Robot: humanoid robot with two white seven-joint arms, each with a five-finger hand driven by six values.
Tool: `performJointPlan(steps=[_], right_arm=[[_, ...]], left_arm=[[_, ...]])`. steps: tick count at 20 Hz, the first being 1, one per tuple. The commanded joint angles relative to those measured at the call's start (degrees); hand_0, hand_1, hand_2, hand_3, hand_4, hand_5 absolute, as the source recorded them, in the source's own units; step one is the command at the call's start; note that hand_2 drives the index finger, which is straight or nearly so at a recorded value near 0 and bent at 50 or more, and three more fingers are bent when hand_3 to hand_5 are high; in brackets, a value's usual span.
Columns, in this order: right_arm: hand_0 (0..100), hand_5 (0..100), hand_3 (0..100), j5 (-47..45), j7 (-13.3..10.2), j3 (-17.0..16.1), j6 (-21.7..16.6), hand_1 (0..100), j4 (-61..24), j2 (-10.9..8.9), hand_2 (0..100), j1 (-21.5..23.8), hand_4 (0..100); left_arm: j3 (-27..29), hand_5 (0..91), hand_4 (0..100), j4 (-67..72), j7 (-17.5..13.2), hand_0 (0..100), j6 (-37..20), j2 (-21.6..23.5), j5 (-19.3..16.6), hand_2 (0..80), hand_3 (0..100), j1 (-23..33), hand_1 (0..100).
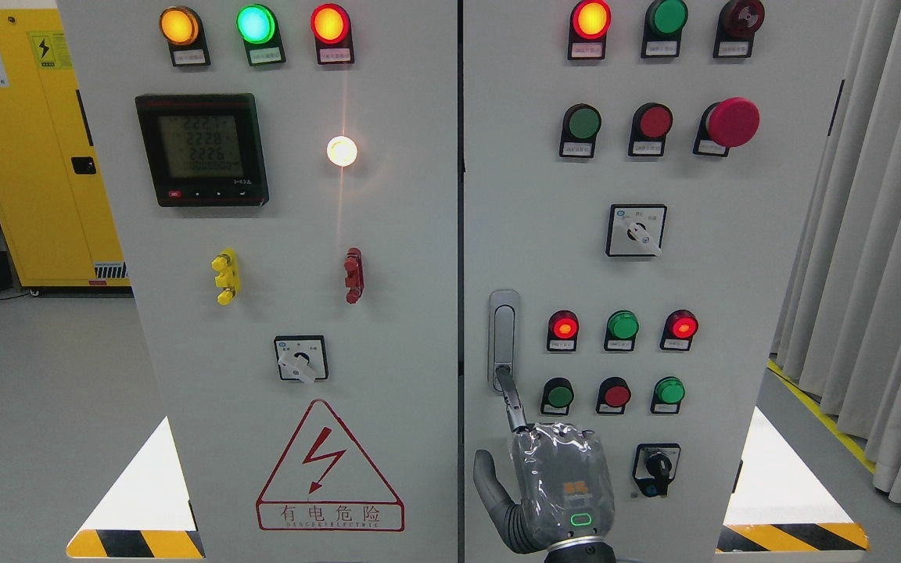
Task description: Release door handle
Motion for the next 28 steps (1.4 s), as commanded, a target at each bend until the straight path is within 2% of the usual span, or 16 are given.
performJointPlan(steps=[1, 28], right_arm=[[64, 100, 100, 0.0, 0.1, 0.1, 0.0, 39, 0.1, 0.02, 6, 0.3, 100], [65, 100, 100, -0.3, 0.1, 0.0, 0.6, 39, 0.0, 0.02, 8, 1.3, 100]], left_arm=[[0.0, 0.0, 0, 0.0, 0.0, 12, -0.1, 0.0, 0.0, 0.0, 0, 0.0, 56], [0.0, 0.0, 0, 0.0, 0.0, 12, 0.0, 0.0, 0.0, 0.0, 0, 0.0, 56]])
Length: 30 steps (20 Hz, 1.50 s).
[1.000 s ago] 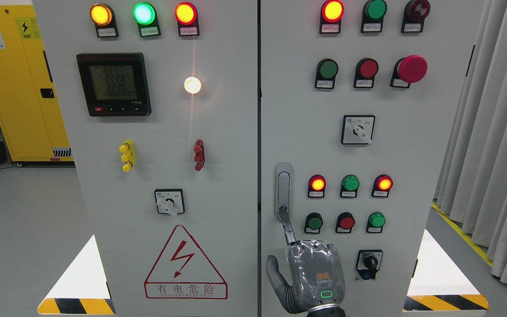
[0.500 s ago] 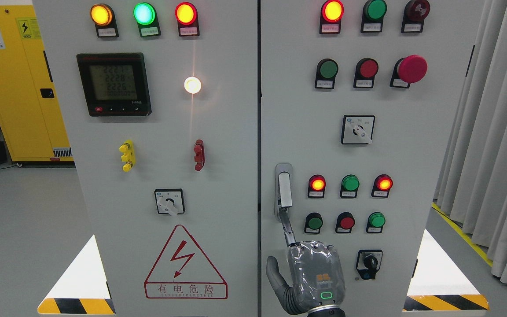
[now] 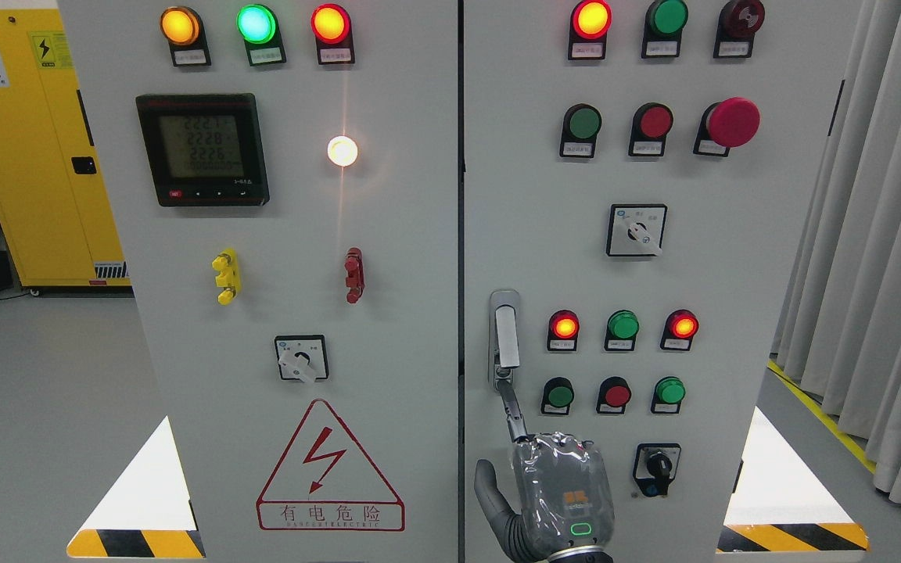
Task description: Release door handle
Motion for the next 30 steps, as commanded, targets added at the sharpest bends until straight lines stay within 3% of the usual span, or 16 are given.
performJointPlan(steps=[1, 17, 18, 19, 22, 23, 24, 26, 30], right_arm=[[65, 100, 100, -0.1, -0.5, 0.0, -0.1, 39, -0.3, -0.01, 8, 0.2, 100], [65, 100, 100, -0.3, -1.3, 1.1, -0.4, 40, -4.1, -0.01, 8, 0.7, 100], [65, 100, 100, -0.3, -1.5, 1.1, -0.4, 40, -4.3, -0.01, 10, 0.9, 100], [66, 100, 100, -0.3, -2.0, 1.0, -0.6, 40, -4.7, -0.01, 22, 1.2, 100], [73, 100, 100, -0.4, -1.7, 0.5, -1.8, 42, -7.6, -0.09, 25, 3.0, 96], [76, 100, 98, -0.4, -1.7, 0.2, -2.8, 43, -8.3, -0.01, 26, 3.3, 94], [78, 93, 89, -0.4, -1.7, 0.0, -3.3, 43, -8.7, -0.01, 26, 3.4, 90], [93, 88, 81, -0.5, -1.5, -0.7, -3.6, 45, -9.8, -0.09, 43, 3.5, 86], [100, 88, 87, -1.7, -1.3, -0.9, -3.5, 42, -10.2, -0.09, 61, 3.2, 86]], left_arm=[[0.0, 0.0, 0, 0.0, 0.0, 12, 0.1, 0.0, 0.0, 0.0, 0, 0.0, 56], [0.0, 0.0, 0, 0.0, 0.0, 12, 0.1, 0.0, 0.0, 0.0, 0, 0.0, 56], [0.0, 0.0, 0, 0.0, 0.0, 12, 0.1, 0.0, 0.0, 0.0, 0, 0.0, 56], [0.0, 0.0, 0, 0.0, 0.0, 12, 0.1, 0.0, 0.0, 0.0, 0, 0.0, 56], [0.0, 0.0, 0, 0.0, 0.0, 12, 0.1, 0.0, 0.0, 0.0, 0, 0.0, 56], [0.0, 0.0, 0, 0.0, 0.0, 12, 0.1, 0.0, 0.0, 0.0, 0, 0.0, 56], [0.0, 0.0, 0, 0.0, 0.0, 12, 0.1, -0.1, 0.0, 0.0, 0, 0.0, 56], [0.0, 0.0, 0, 0.0, 0.0, 12, 0.0, 0.0, 0.0, 0.0, 0, 0.0, 56], [0.0, 0.0, 0, 0.0, 0.0, 12, 0.1, 0.0, 0.0, 0.0, 0, 0.0, 56]])
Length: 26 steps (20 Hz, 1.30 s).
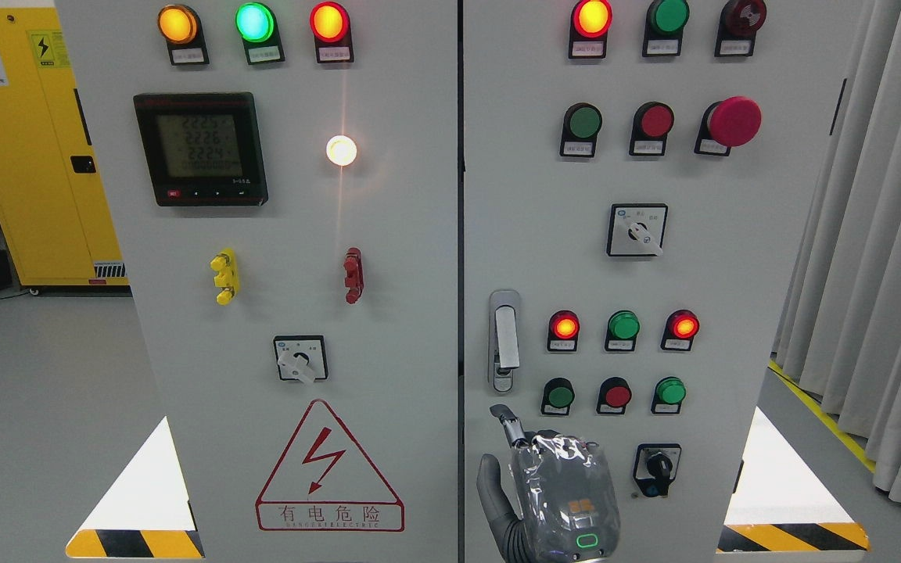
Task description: Release door handle
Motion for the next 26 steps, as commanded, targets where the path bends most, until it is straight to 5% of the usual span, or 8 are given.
performJointPlan(steps=[1, 2, 5, 7, 11, 17, 26], right_arm=[[89, 91, 94, -2.0, 0.9, -0.9, -0.1, 40, -3.7, -0.06, 69, 0.3, 90], [80, 97, 100, -2.5, 0.9, -0.9, -0.1, 35, -3.7, -0.06, 80, 0.1, 95], [53, 100, 100, -2.7, 1.2, -0.9, 0.0, 28, -3.7, -0.06, 89, -1.2, 100], [45, 100, 100, -2.9, 2.3, -0.9, 0.1, 24, -3.6, -0.06, 92, -2.4, 100], [42, 100, 100, -3.6, 4.1, -0.9, 0.4, 10, -3.3, -0.06, 95, -4.6, 100], [36, 100, 100, -3.5, 5.5, -0.9, 0.7, 5, -2.4, 0.02, 97, -7.2, 100], [34, 100, 100, -2.9, 5.4, -2.1, 3.4, 22, 1.1, 0.02, 98, -11.6, 100]], left_arm=[[0.0, 0.0, 0, 0.0, 0.0, 12, 0.0, -0.1, 0.0, 0.0, 0, 0.0, 56], [0.0, 0.0, 0, 0.0, 0.0, 12, -0.1, -0.1, 0.0, 0.0, 0, 0.0, 56], [0.0, 0.0, 0, 0.0, 0.0, 12, 0.0, -0.1, 0.0, 0.0, 0, 0.0, 56], [-0.1, 0.0, 0, 0.0, 0.0, 12, 0.0, -0.1, 0.0, 0.0, 0, 0.0, 56], [0.0, 0.0, 0, 0.0, 0.0, 12, 0.0, -0.1, 0.0, 0.0, 0, 0.0, 56], [0.0, 0.0, 0, 0.0, 0.0, 12, -0.1, -0.1, 0.0, 0.0, 0, 0.0, 56], [0.0, 0.0, 0, 0.0, 0.0, 12, 0.0, -0.1, 0.0, 0.0, 0, 0.0, 56]])
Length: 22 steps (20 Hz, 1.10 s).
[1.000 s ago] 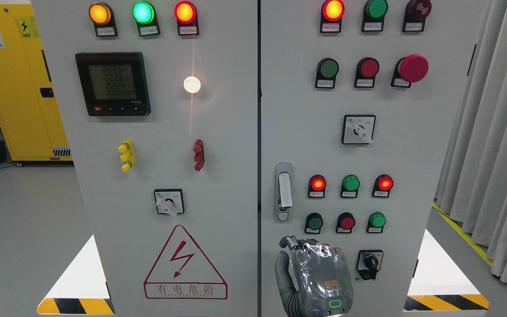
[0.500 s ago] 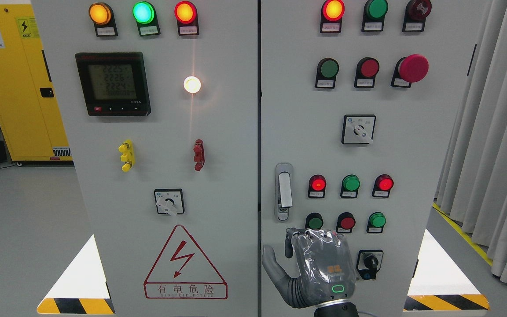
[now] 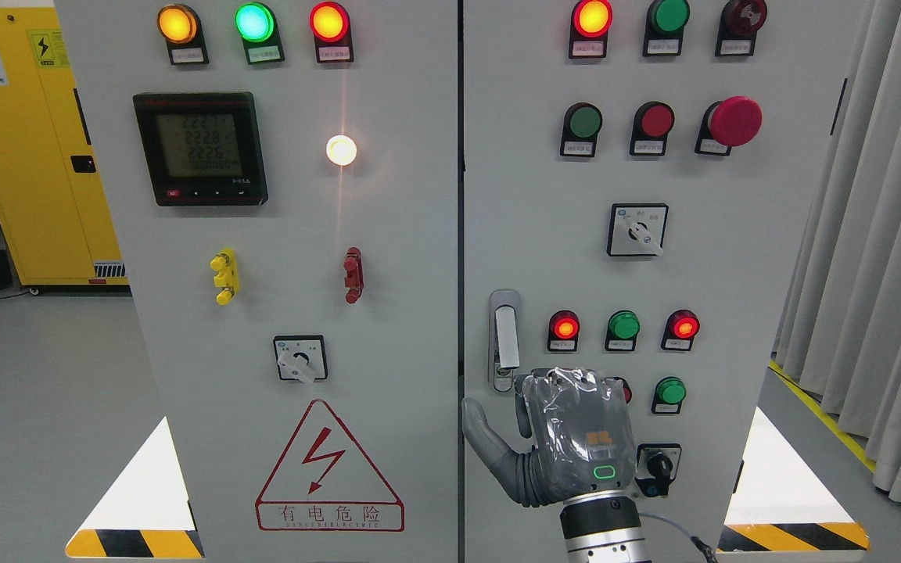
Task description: Release door handle
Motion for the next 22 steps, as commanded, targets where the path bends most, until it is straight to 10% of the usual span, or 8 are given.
performJointPlan(steps=[1, 22], right_arm=[[34, 100, 100, 0.4, -0.1, -0.7, 0.4, 24, 2.2, -0.05, 98, -1.9, 100], [34, 100, 100, 0.5, -0.4, -1.6, 1.2, 32, 5.4, 0.04, 98, -4.7, 100]], left_arm=[[-0.1, 0.0, 0, 0.0, 0.0, 12, -0.3, 0.0, 0.0, 0.0, 0, 0.0, 56], [0.0, 0.0, 0, 0.0, 0.0, 12, -0.3, 0.0, 0.0, 0.0, 0, 0.0, 56]])
